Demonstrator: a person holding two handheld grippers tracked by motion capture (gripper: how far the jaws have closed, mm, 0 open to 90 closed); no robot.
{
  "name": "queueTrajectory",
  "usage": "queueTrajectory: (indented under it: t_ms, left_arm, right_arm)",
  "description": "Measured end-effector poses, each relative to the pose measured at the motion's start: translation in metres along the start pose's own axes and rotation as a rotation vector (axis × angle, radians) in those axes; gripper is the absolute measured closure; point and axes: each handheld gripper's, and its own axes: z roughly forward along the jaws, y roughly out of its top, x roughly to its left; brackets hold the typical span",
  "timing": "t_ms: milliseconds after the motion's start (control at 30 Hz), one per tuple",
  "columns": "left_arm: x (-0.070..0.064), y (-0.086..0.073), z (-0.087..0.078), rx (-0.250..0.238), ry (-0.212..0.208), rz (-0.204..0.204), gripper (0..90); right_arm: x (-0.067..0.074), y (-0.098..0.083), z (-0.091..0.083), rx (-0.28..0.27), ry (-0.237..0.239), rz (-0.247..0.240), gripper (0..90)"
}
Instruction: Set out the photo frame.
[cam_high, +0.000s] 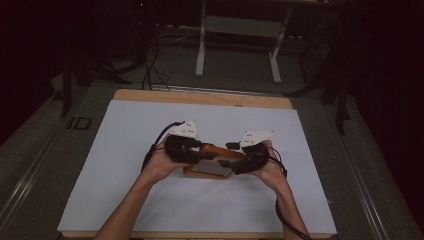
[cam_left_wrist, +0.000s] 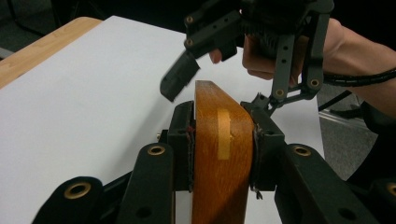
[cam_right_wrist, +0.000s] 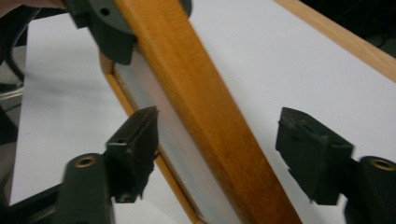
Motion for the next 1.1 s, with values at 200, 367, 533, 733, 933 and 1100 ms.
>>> queueTrajectory:
  t_ms: [200, 367, 533, 733, 933, 1100]
  left_arm:
    - [0.004, -0.001, 0.0, 0.0, -0.041, -0.016, 65.8]
    - [0.007, -0.001, 0.001, -0.014, -0.045, -0.041, 61.8]
    - [0.01, -0.001, 0.002, -0.022, -0.047, -0.074, 56.6]
    - [0.014, -0.002, 0.002, -0.03, -0.045, -0.109, 50.7]
    - [0.017, -0.007, -0.002, -0.048, -0.04, -0.134, 41.5]
    - [0.019, -0.01, -0.005, -0.073, -0.026, -0.149, 34.9]
  right_arm:
    - [0.003, -0.002, -0.001, 0.014, 0.009, -0.038, 45.5]
    - [0.002, -0.005, -0.007, 0.013, 0.018, -0.046, 55.9]
    - [0.003, -0.006, -0.01, 0.007, 0.026, -0.066, 62.0]
    - [0.006, -0.005, -0.01, 0.016, 0.022, -0.091, 64.6]
    - [0.006, -0.007, -0.012, 0.014, 0.017, -0.09, 66.3]
    - [0.006, -0.009, -0.014, 0.01, 0.01, -0.088, 67.7]
